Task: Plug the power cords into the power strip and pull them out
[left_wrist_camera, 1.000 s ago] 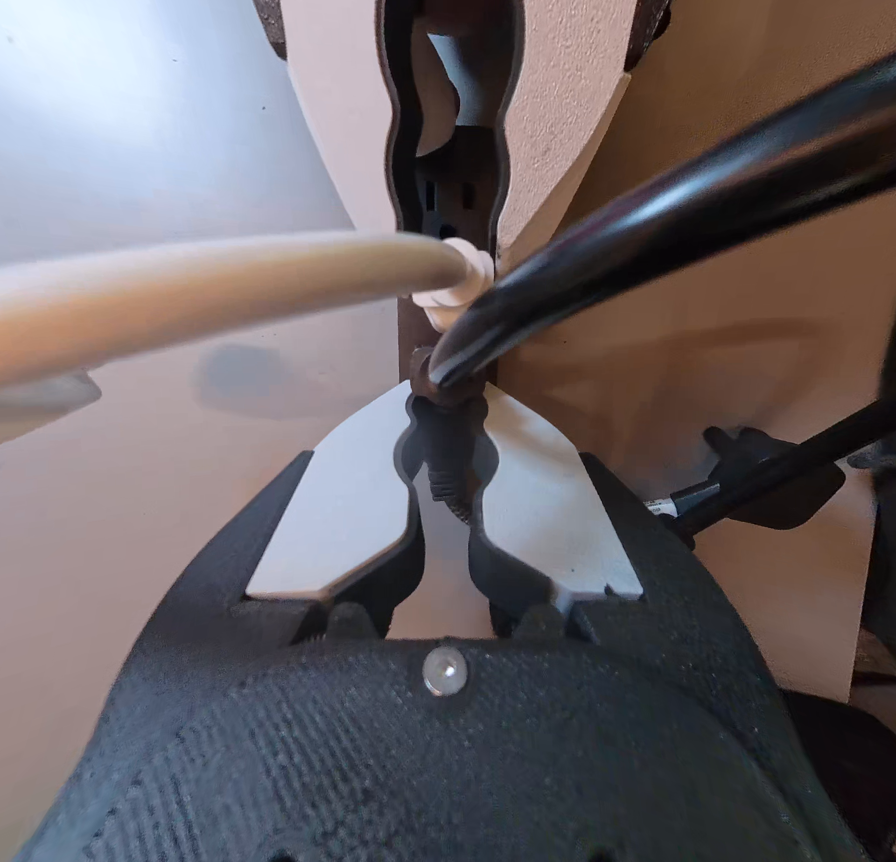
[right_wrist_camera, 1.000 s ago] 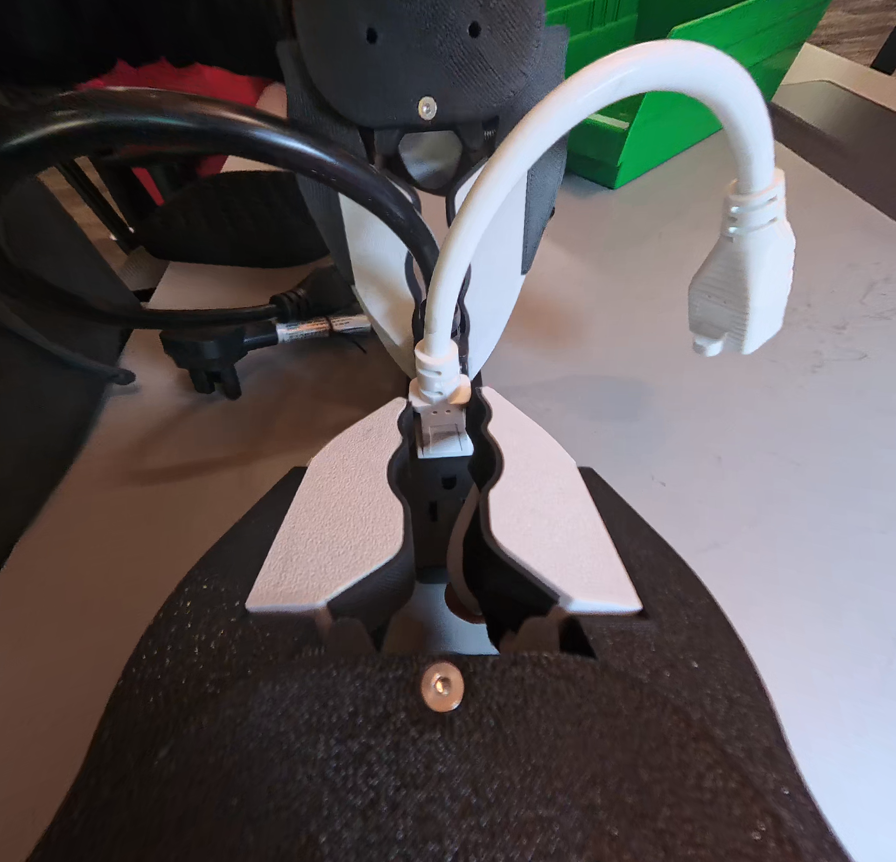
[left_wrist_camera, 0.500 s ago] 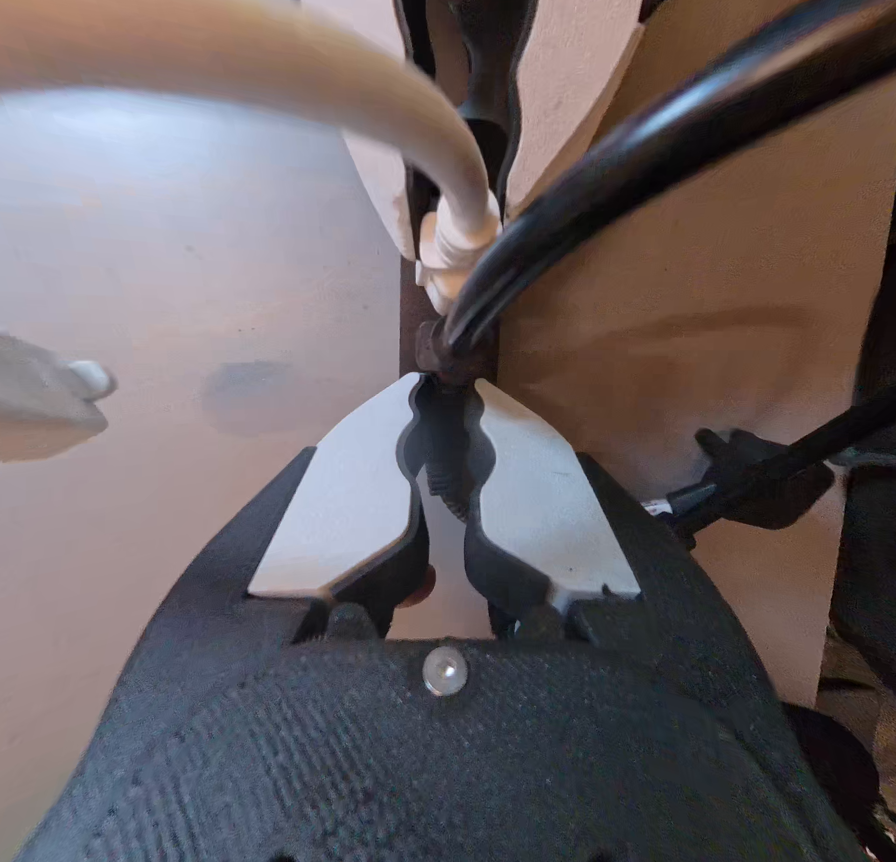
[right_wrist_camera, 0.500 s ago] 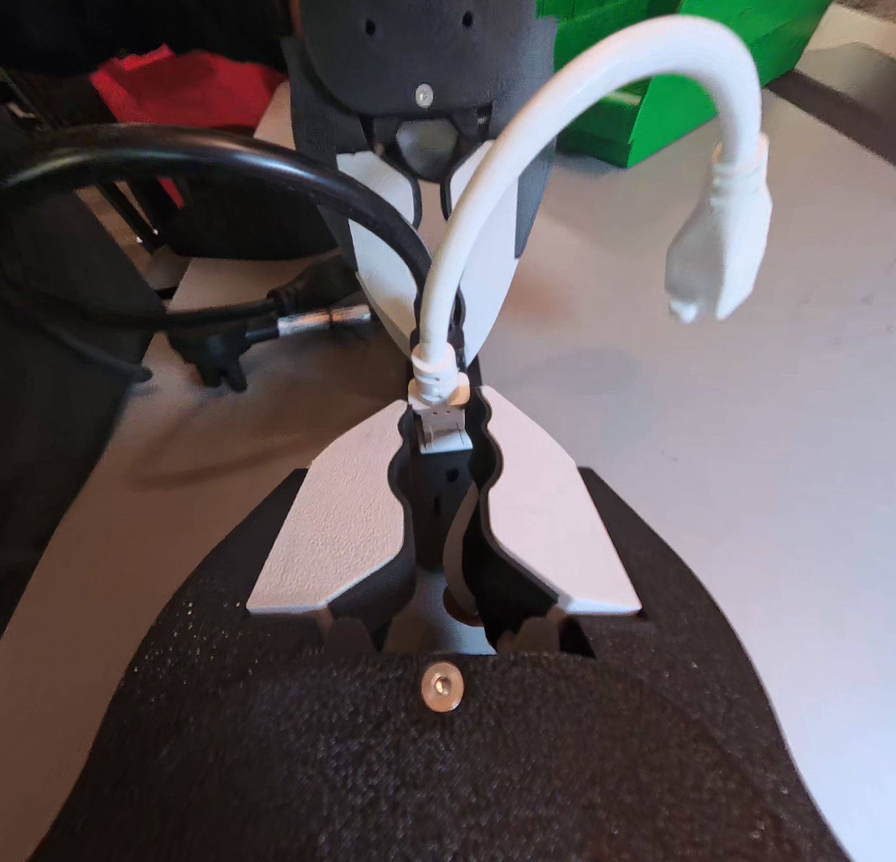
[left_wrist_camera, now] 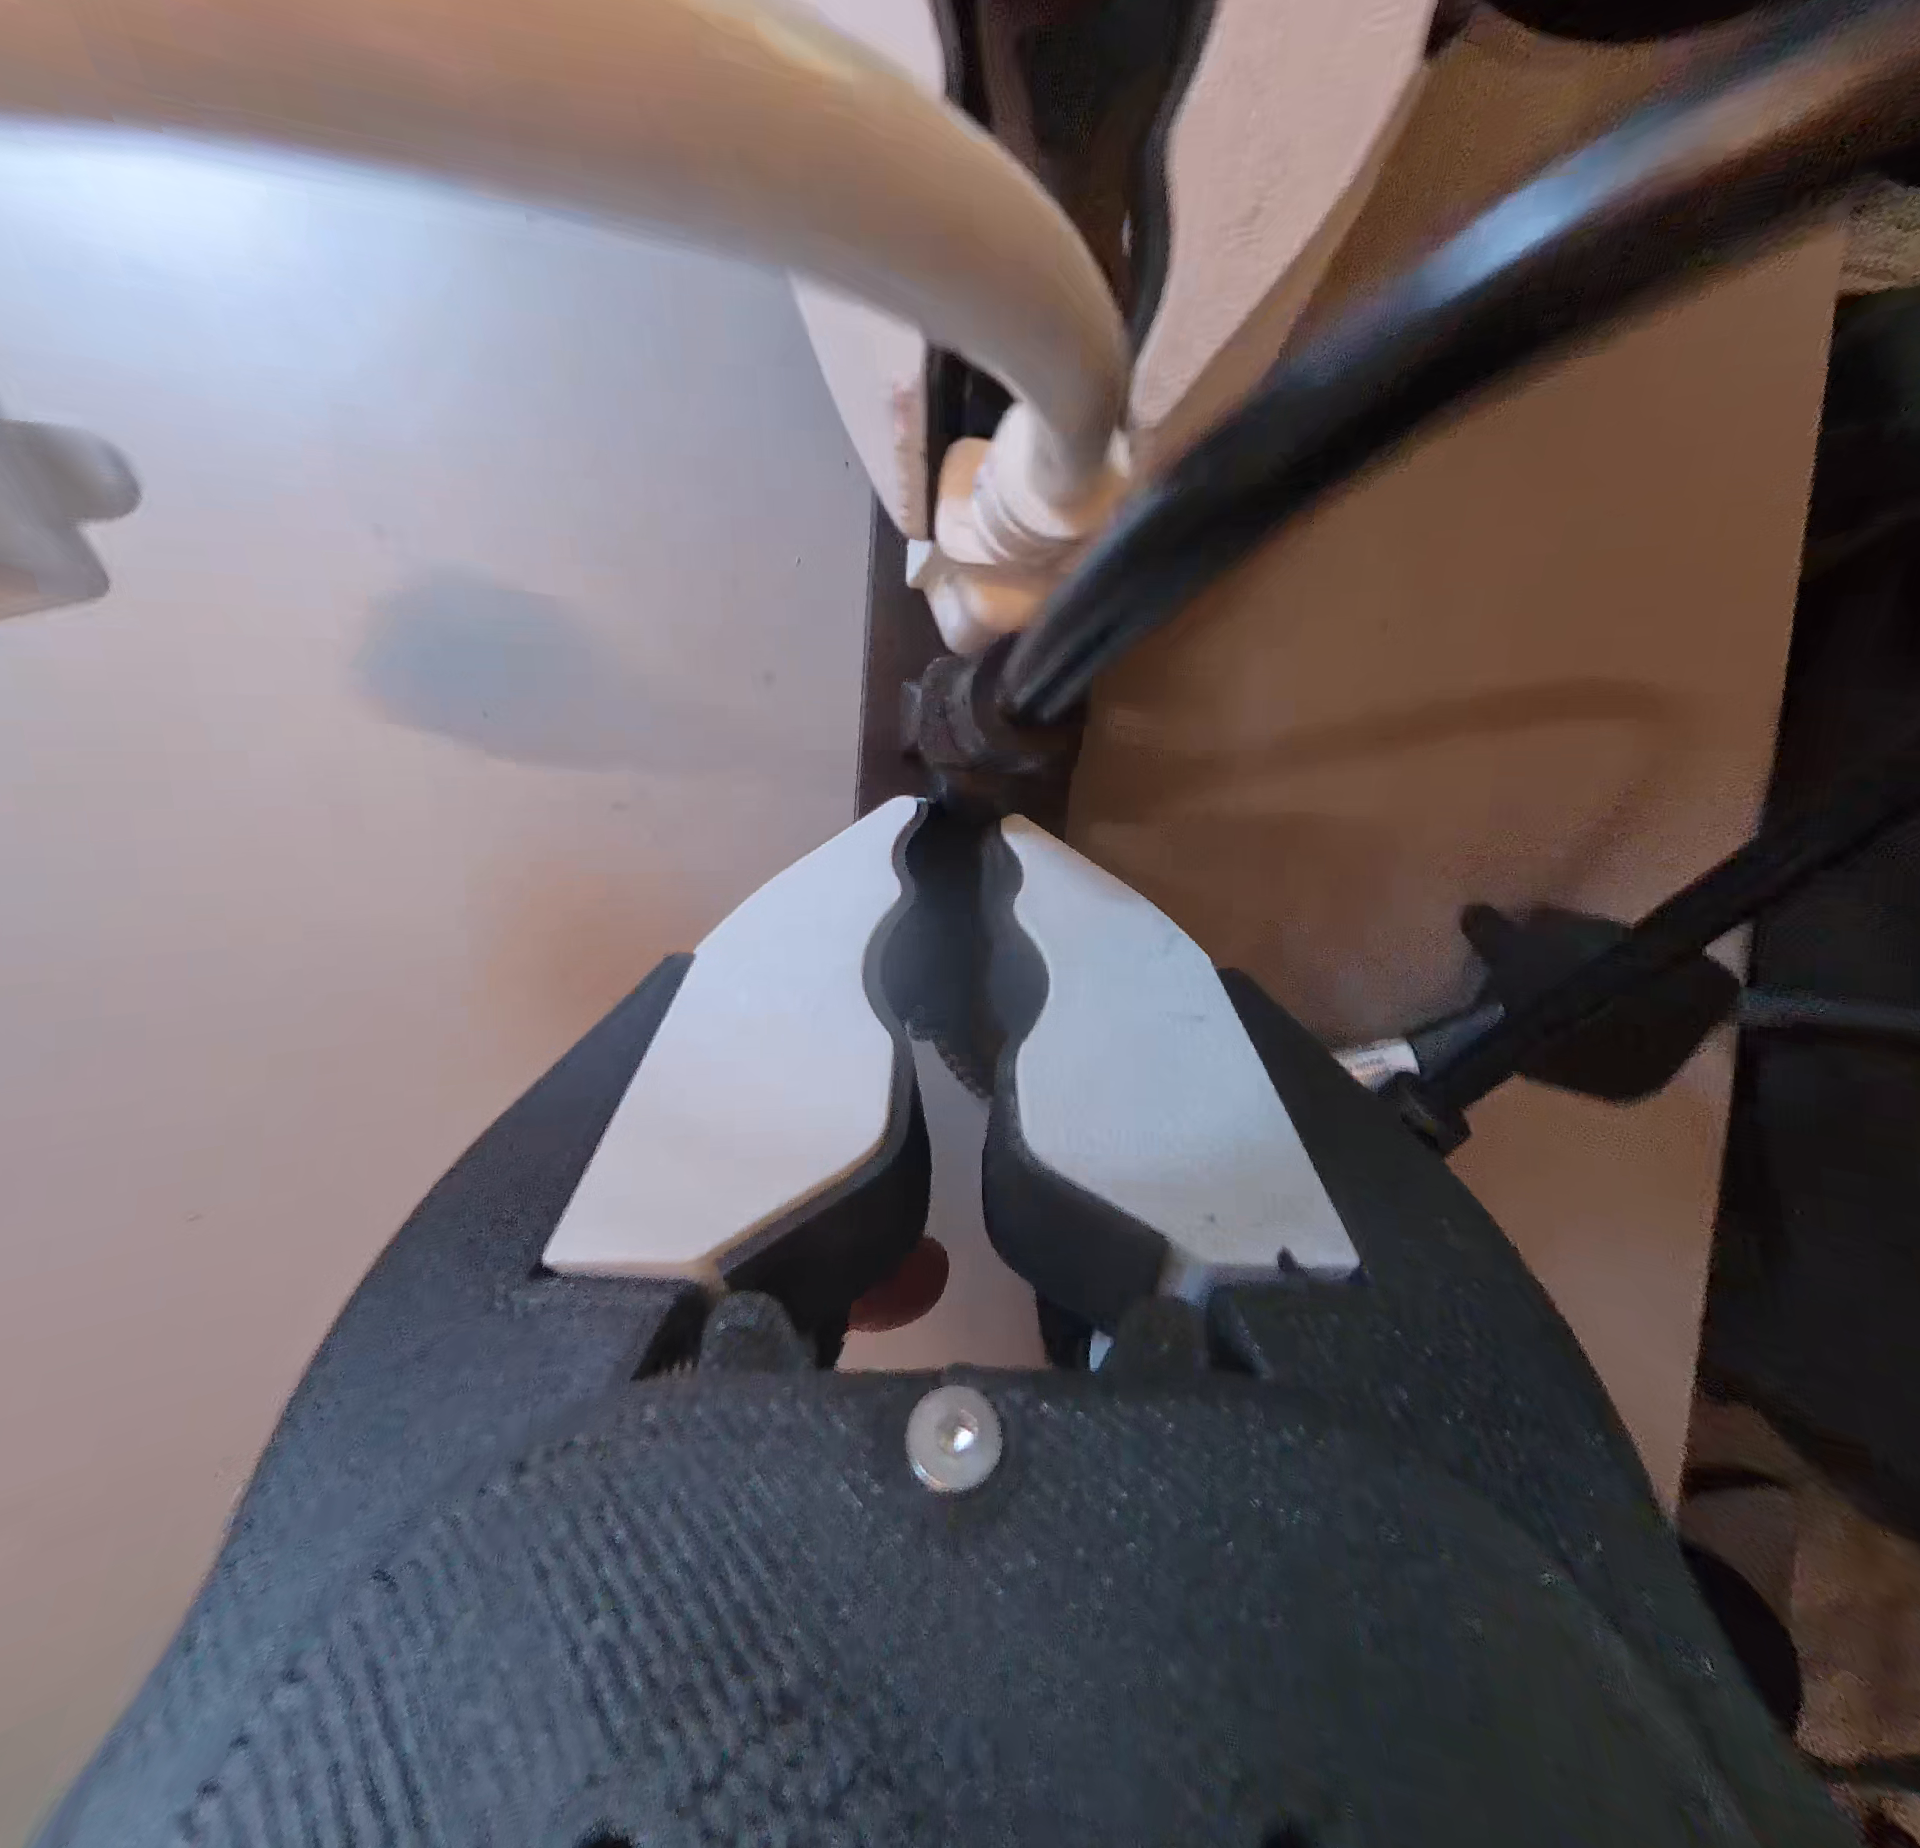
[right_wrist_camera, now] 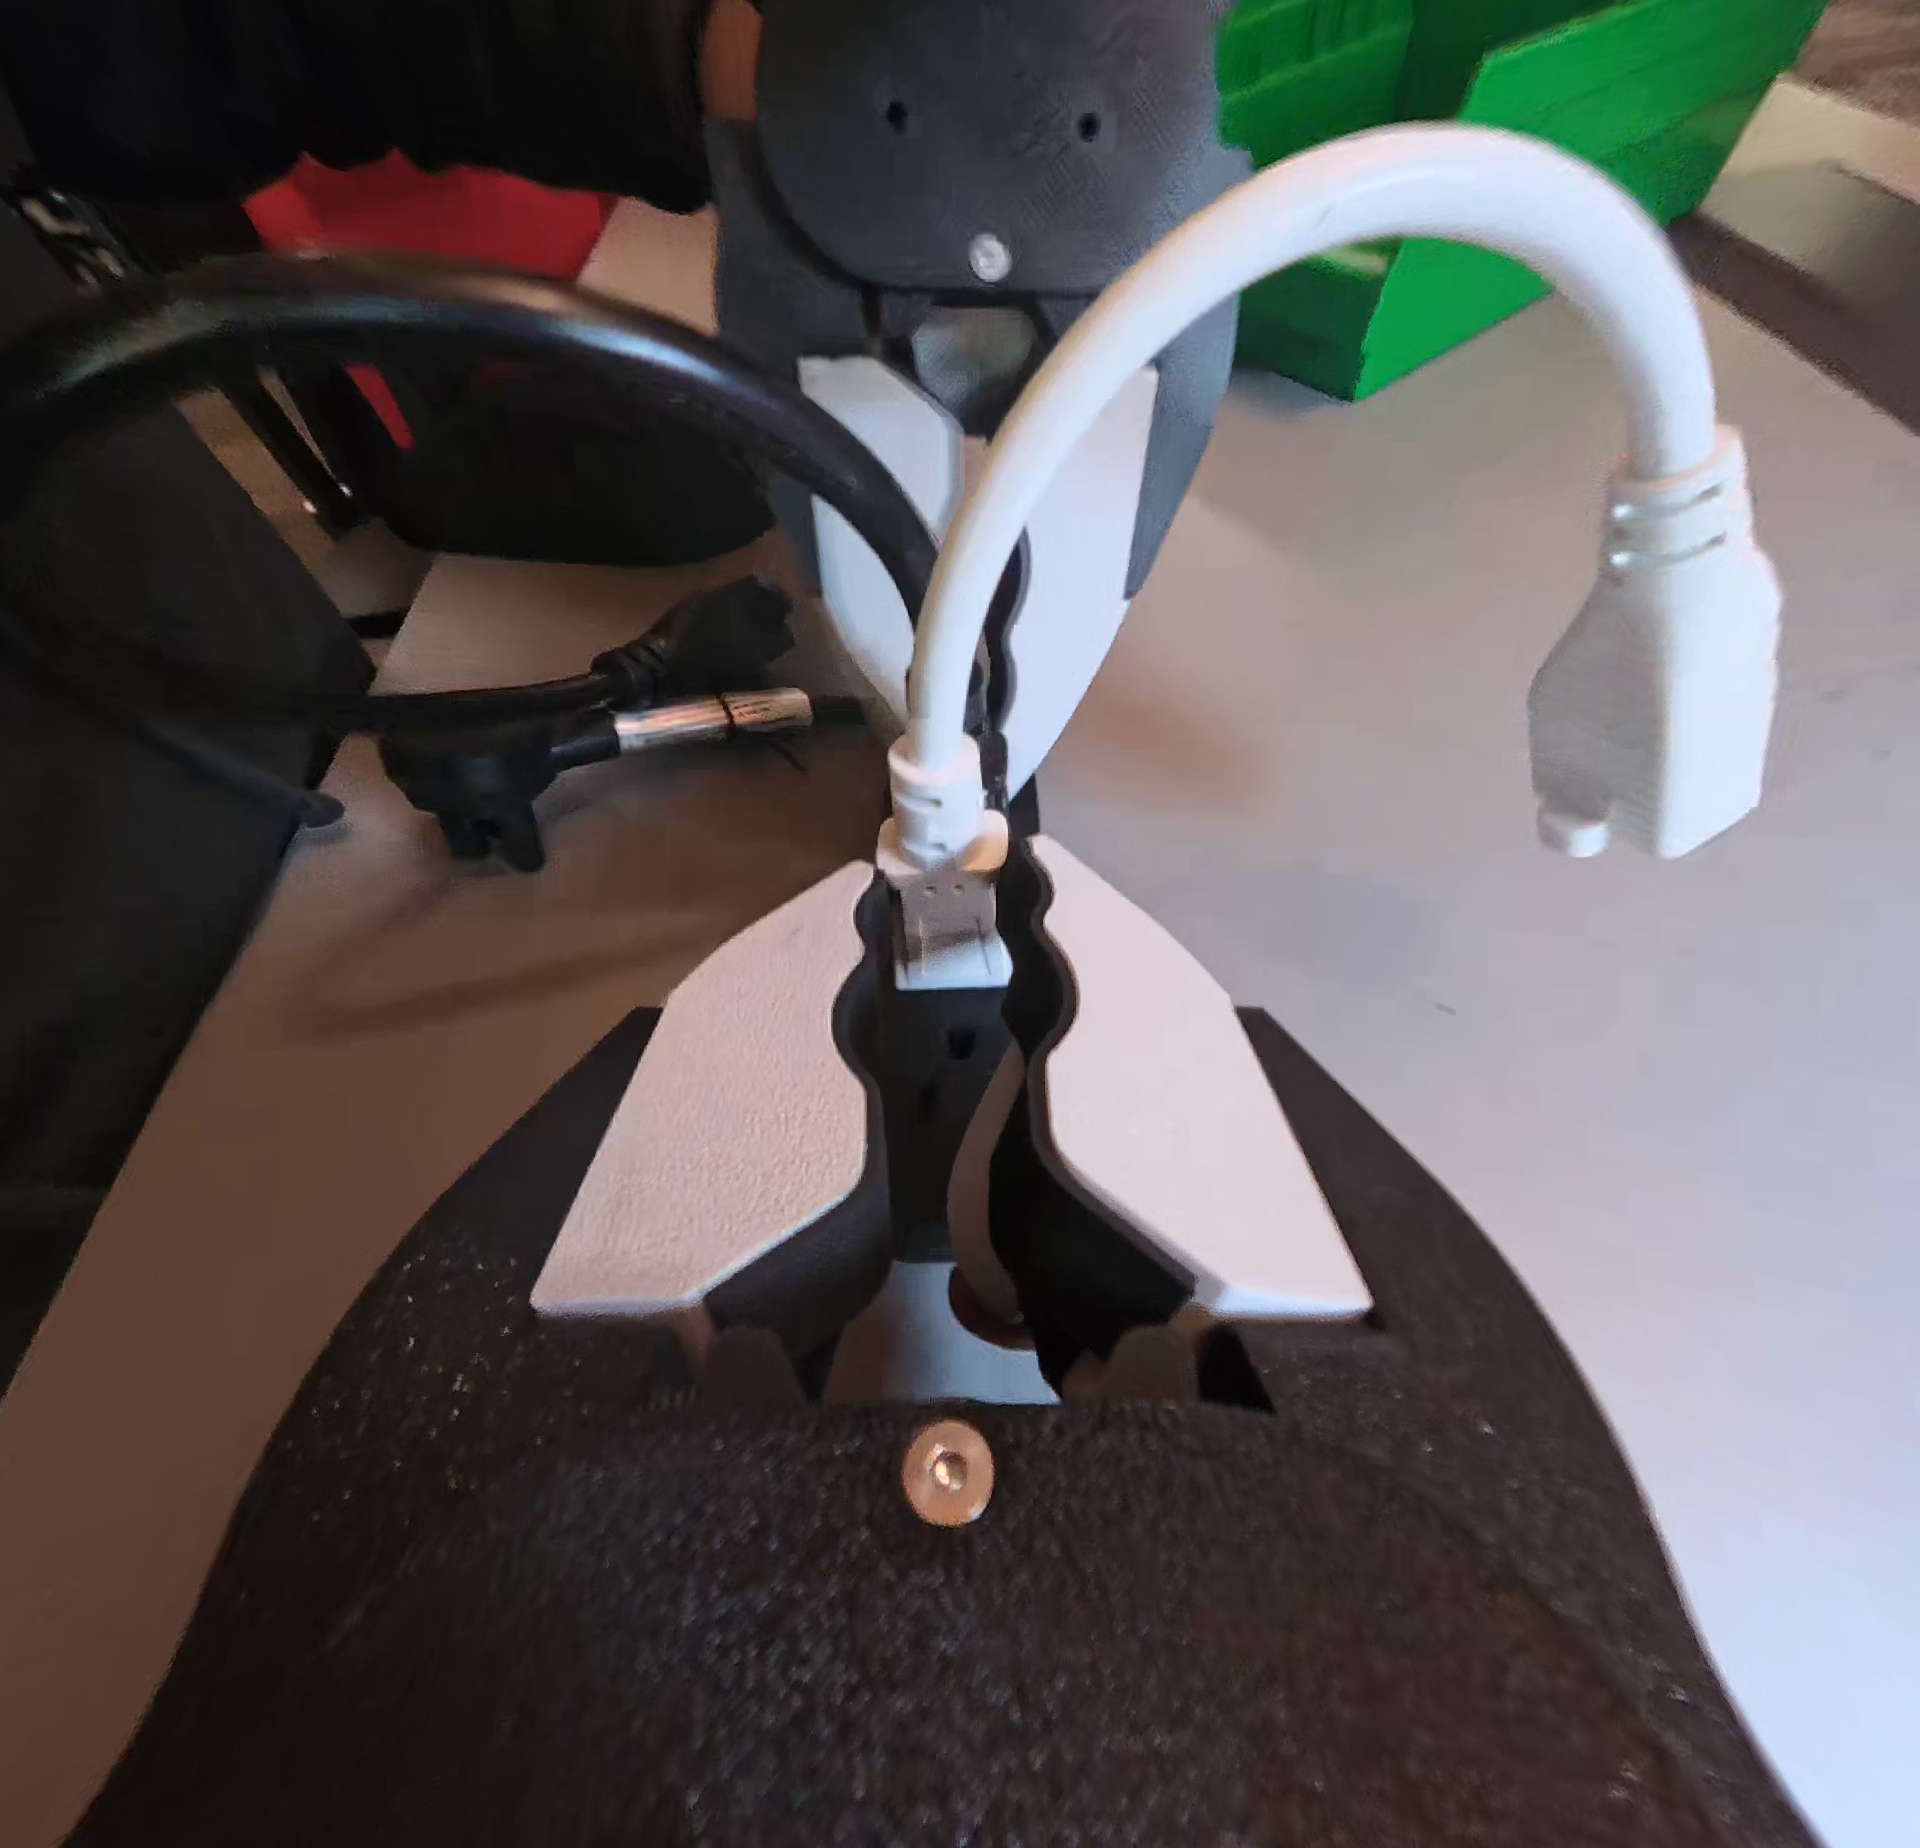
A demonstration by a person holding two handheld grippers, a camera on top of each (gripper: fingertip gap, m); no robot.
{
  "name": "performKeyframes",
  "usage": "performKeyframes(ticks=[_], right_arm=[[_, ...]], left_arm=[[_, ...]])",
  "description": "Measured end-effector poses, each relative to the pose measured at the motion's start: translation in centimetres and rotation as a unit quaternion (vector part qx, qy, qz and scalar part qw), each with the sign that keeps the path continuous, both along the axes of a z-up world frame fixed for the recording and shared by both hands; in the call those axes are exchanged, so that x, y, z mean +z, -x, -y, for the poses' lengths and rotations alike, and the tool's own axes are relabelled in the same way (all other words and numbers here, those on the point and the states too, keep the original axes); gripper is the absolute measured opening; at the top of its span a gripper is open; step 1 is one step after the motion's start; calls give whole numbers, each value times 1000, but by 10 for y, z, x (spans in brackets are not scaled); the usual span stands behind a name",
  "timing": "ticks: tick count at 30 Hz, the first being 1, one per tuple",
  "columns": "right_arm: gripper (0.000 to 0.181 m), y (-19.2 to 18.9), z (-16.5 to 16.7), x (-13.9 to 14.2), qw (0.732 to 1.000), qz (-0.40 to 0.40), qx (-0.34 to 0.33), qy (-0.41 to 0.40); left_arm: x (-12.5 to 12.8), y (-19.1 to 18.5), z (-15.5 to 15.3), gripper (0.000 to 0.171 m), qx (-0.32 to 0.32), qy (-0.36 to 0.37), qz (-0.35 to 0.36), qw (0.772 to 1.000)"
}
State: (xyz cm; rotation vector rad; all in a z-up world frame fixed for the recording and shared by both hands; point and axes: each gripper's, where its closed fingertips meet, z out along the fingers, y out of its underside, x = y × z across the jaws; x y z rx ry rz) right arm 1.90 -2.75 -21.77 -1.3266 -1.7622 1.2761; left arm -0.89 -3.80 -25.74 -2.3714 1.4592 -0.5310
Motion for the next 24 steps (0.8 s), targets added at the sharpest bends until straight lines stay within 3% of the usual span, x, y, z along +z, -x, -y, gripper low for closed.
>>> performKeyframes(ticks=[1,8,12,14,24], right_arm=[[21,-1,4,1,1000,0,3,-2],[23,-4,2,-3,1000,-3,6,7],[24,-6,-1,-5,1000,1,2,12],[24,-6,0,-7,1000,2,4,6],[23,-9,0,-9,1000,9,11,0]], left_arm=[[0,3,-1,2,3,-1,-2,1000],[1,0,6,1,-24,1,-32,999],[6,-17,3,31,-17,-19,14,1000],[2,-21,-3,37,-14,-46,27,998],[0,-28,-3,37,-35,-46,33,998]])
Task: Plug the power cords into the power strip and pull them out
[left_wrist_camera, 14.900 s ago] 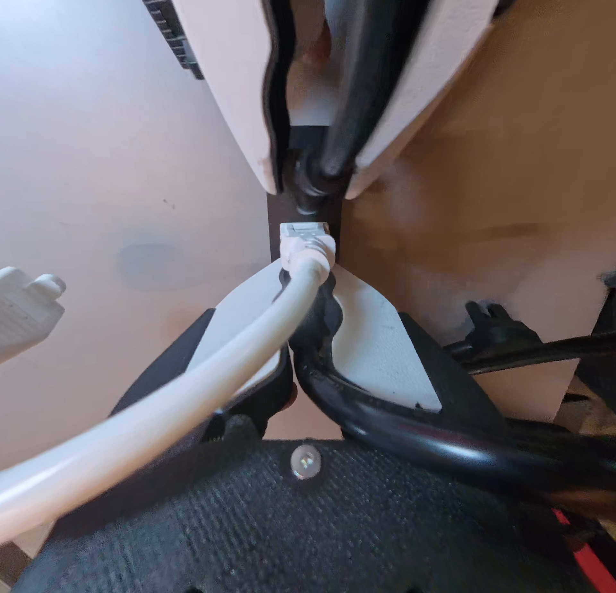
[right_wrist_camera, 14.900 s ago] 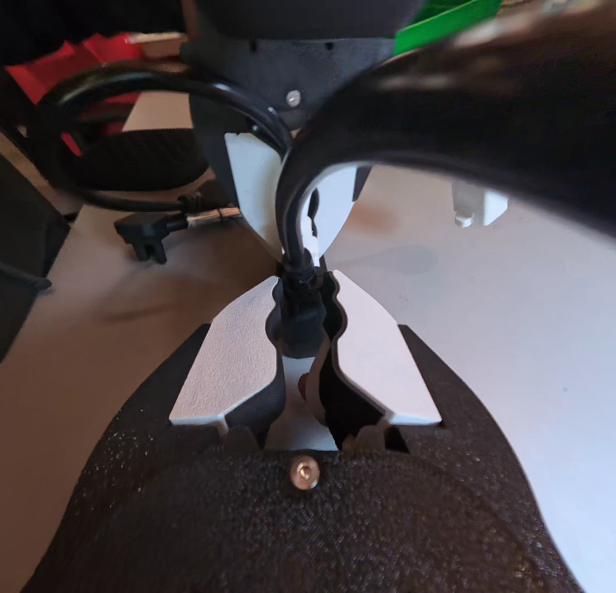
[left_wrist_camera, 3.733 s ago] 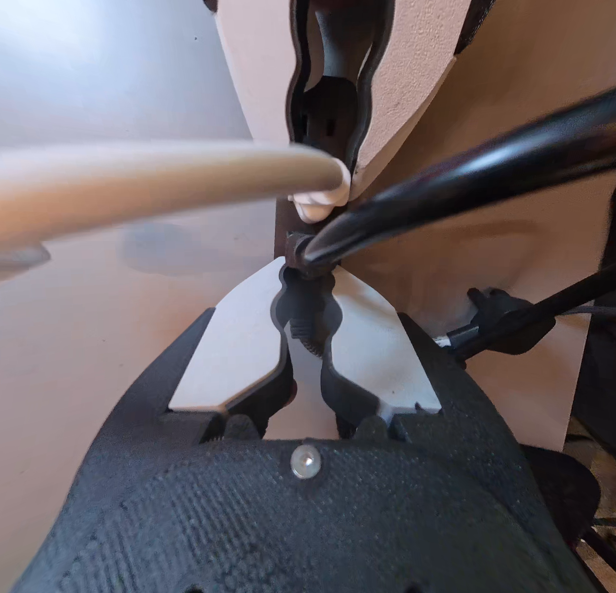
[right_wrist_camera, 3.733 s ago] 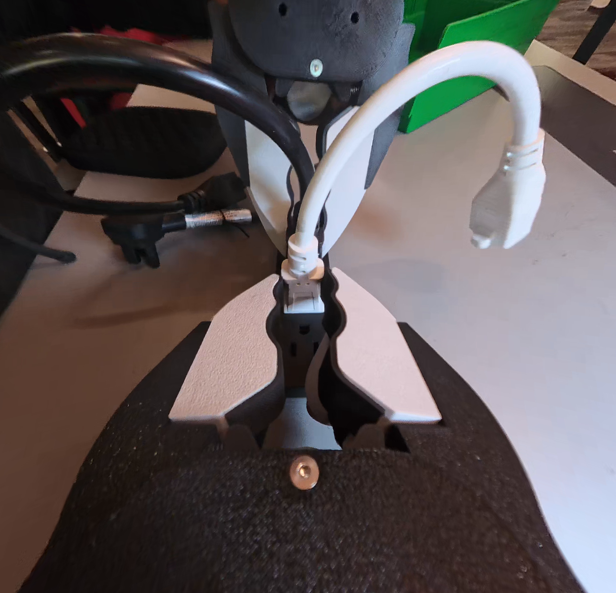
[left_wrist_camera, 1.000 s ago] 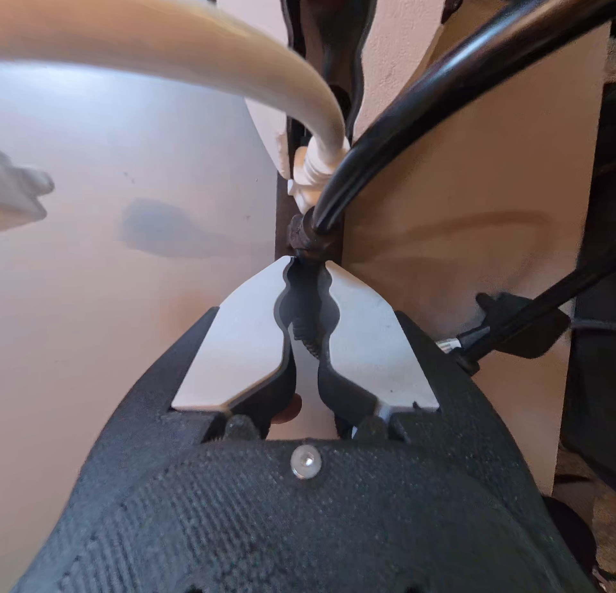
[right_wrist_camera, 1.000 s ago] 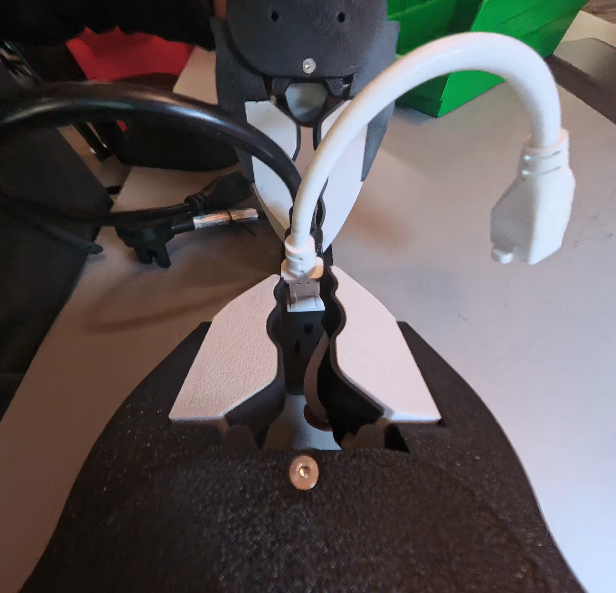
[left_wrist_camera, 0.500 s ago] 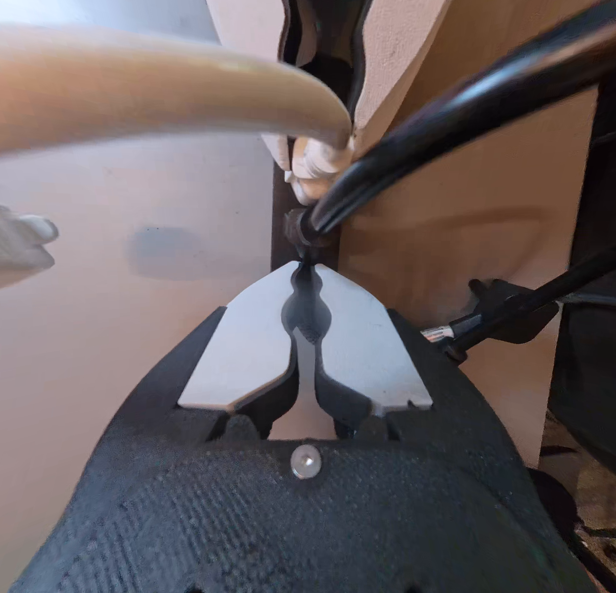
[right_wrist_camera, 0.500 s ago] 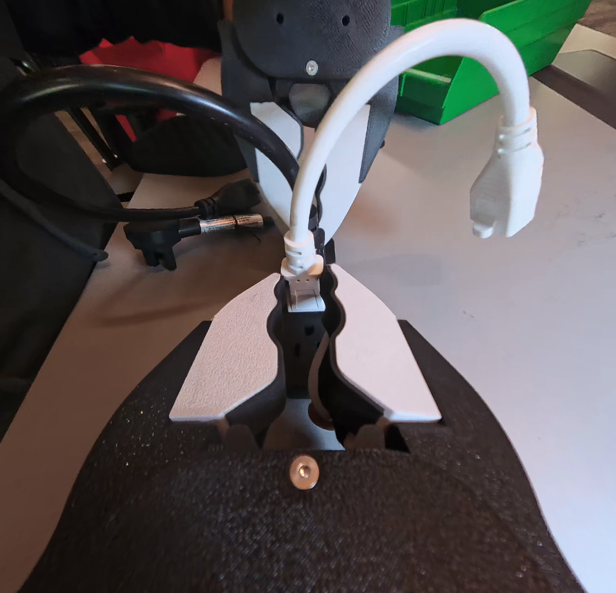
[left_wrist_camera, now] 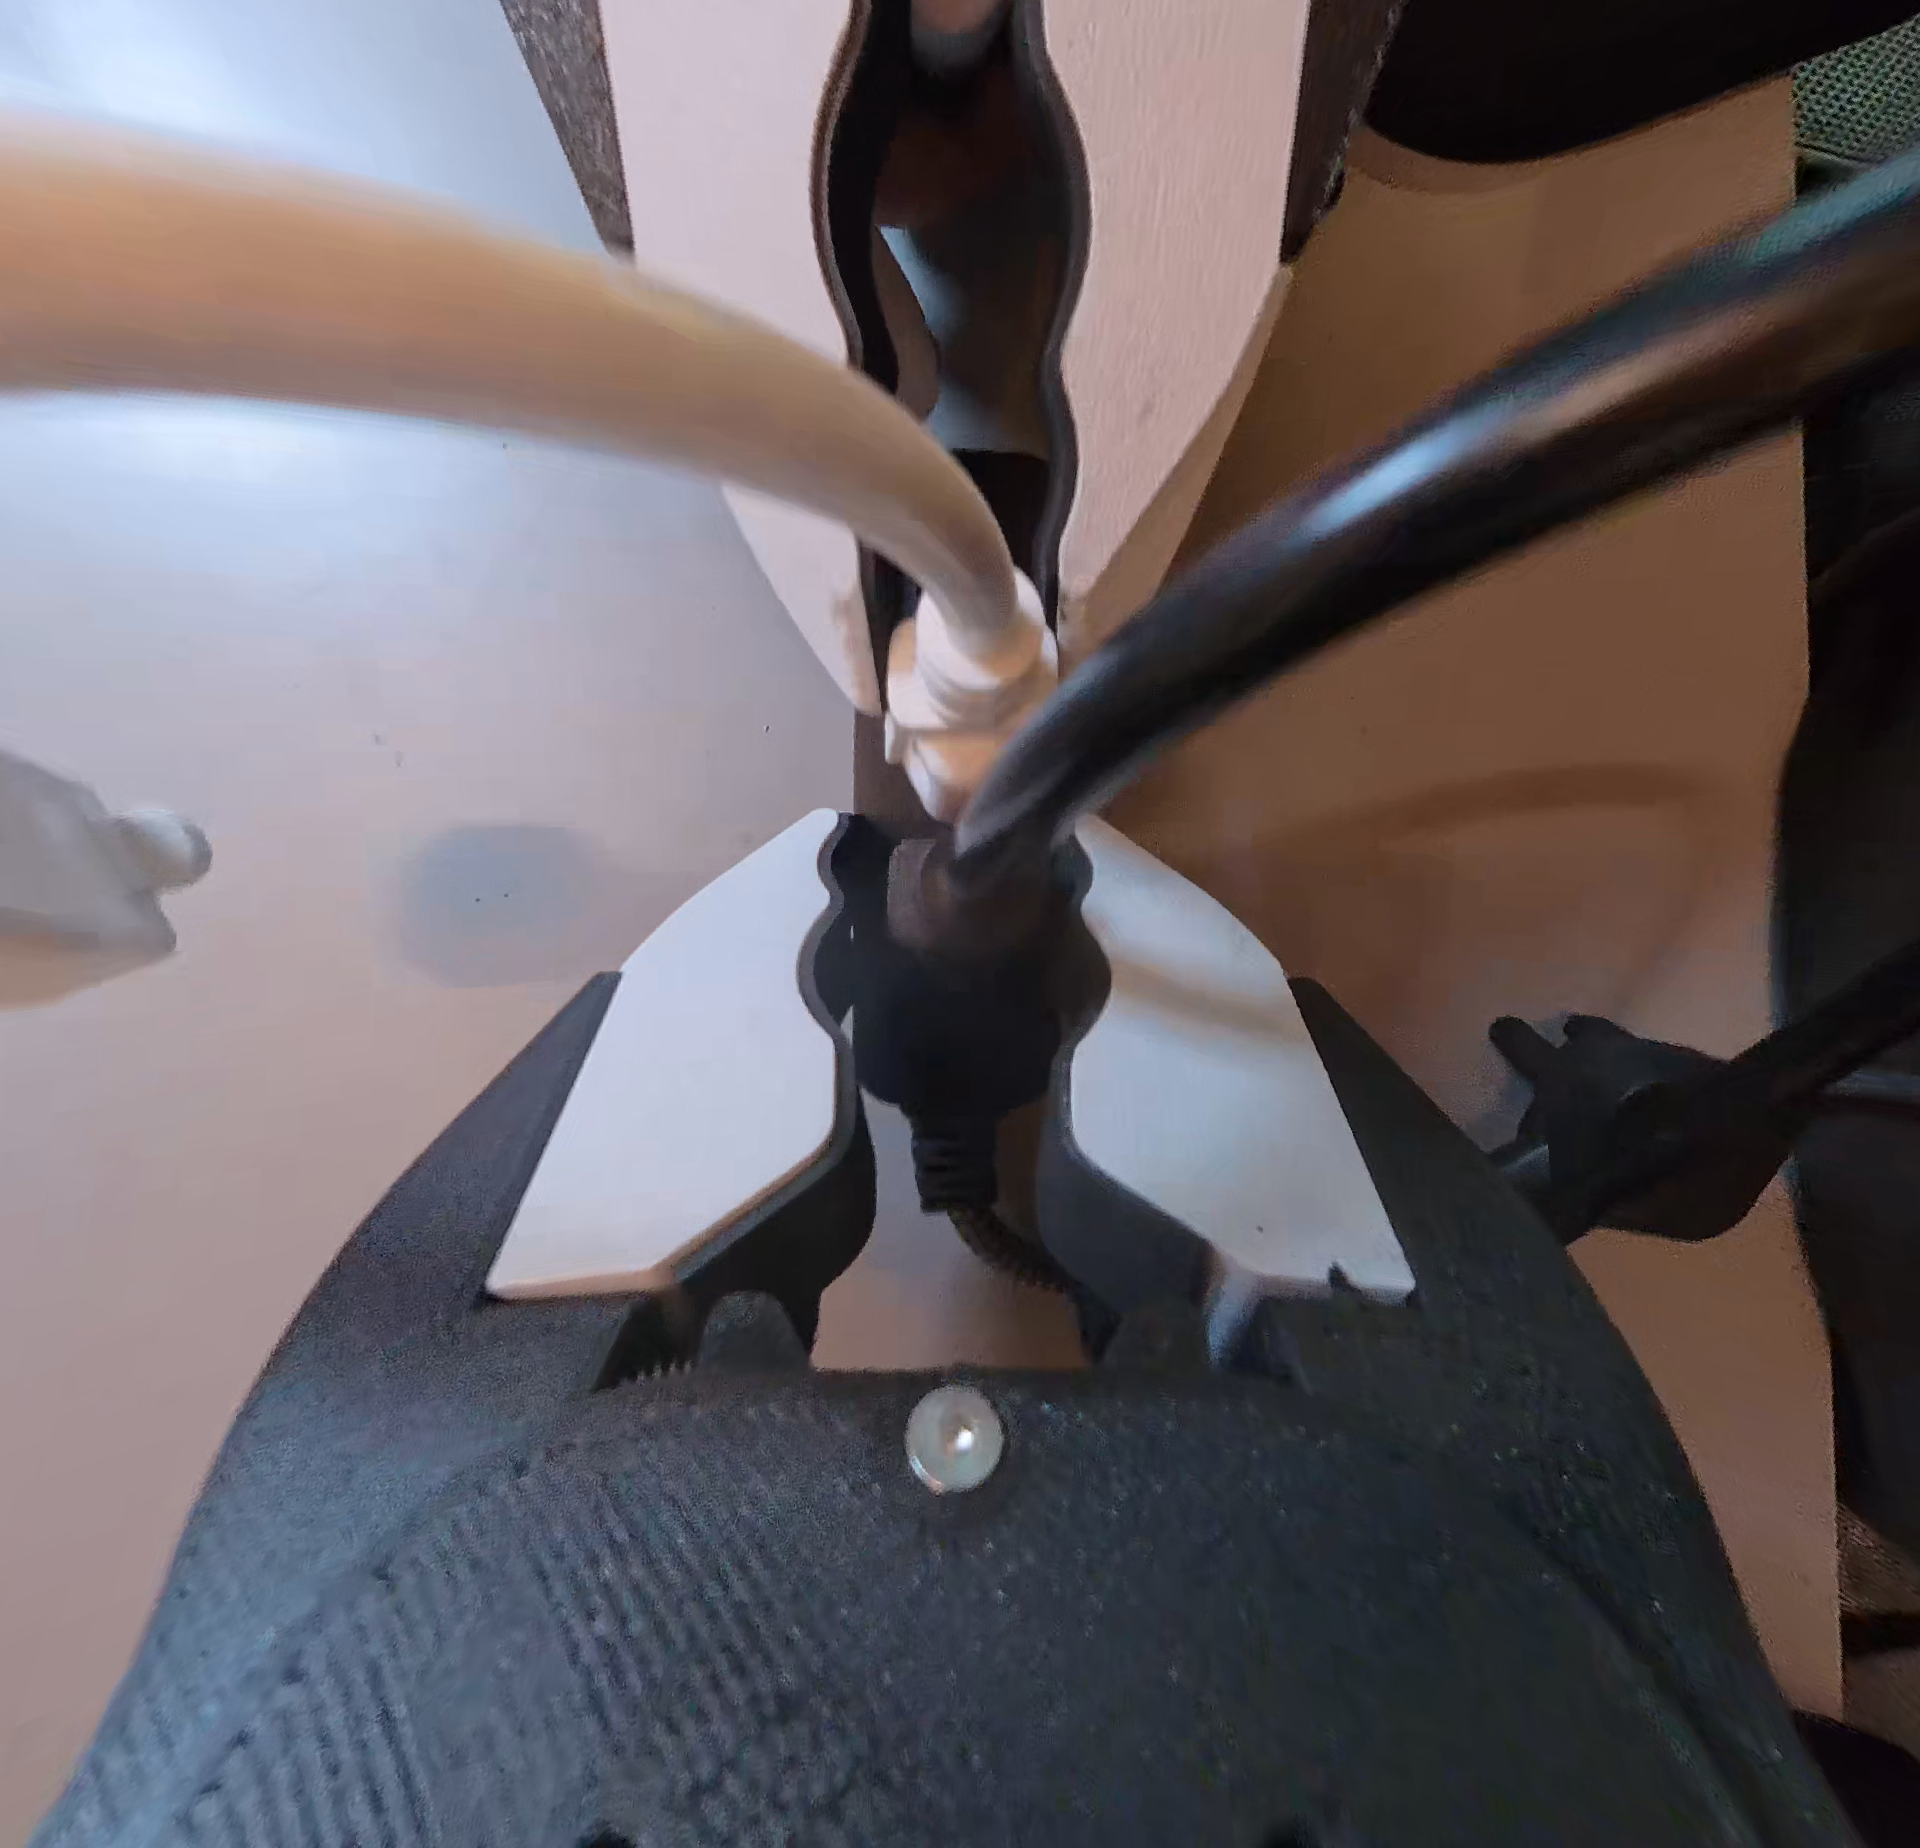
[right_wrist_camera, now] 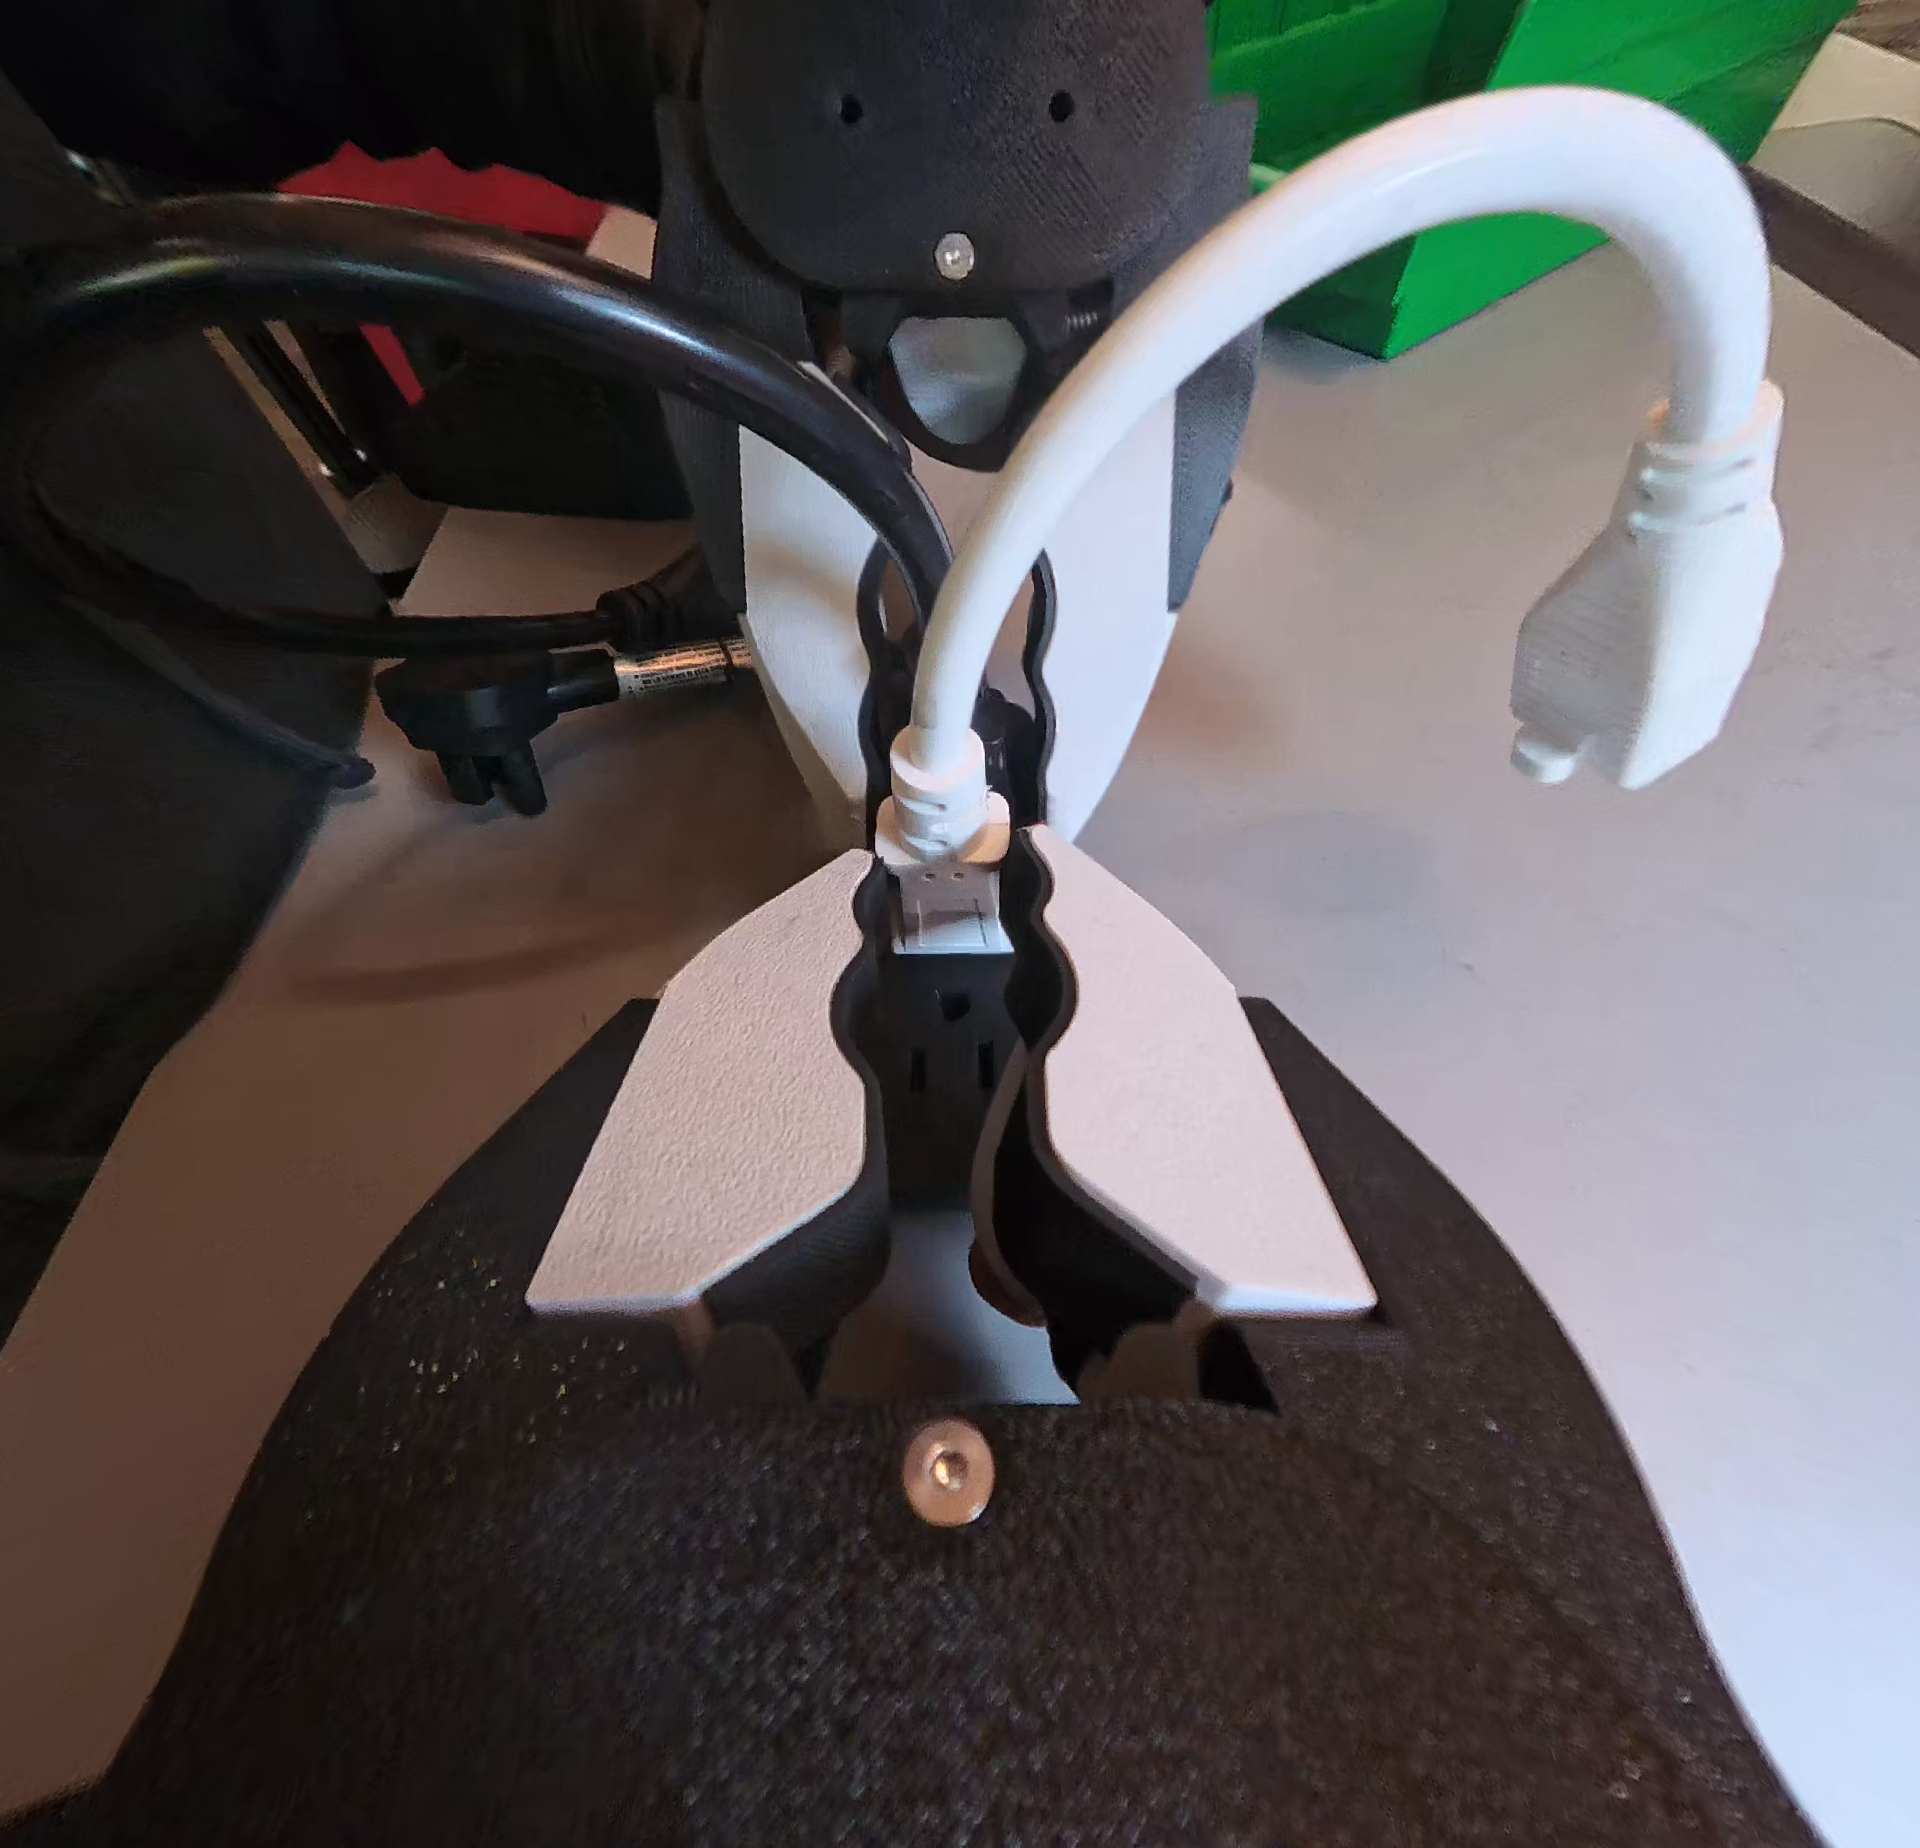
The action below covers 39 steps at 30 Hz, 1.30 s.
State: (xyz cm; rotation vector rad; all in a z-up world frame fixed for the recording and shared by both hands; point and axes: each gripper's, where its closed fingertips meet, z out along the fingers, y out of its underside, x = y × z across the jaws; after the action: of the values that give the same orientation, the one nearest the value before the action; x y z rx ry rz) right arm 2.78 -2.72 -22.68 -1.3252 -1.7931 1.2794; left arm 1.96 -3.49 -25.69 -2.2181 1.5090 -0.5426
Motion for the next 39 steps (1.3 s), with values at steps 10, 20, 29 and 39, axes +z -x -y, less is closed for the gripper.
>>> performKeyframes(ticks=[10,20,29,39], right_arm=[[23,2,3,0,1000,1,-1,4],[22,13,10,2,1000,5,-15,-14],[20,18,11,3,1000,-1,-12,24],[20,32,15,8,1000,-14,-15,24]], left_arm=[[0,3,2,28,10,-22,2,1000],[-1,14,9,28,11,-8,-15,1000],[-1,18,11,29,33,-11,1,999],[0,31,13,29,56,-4,31,998]])
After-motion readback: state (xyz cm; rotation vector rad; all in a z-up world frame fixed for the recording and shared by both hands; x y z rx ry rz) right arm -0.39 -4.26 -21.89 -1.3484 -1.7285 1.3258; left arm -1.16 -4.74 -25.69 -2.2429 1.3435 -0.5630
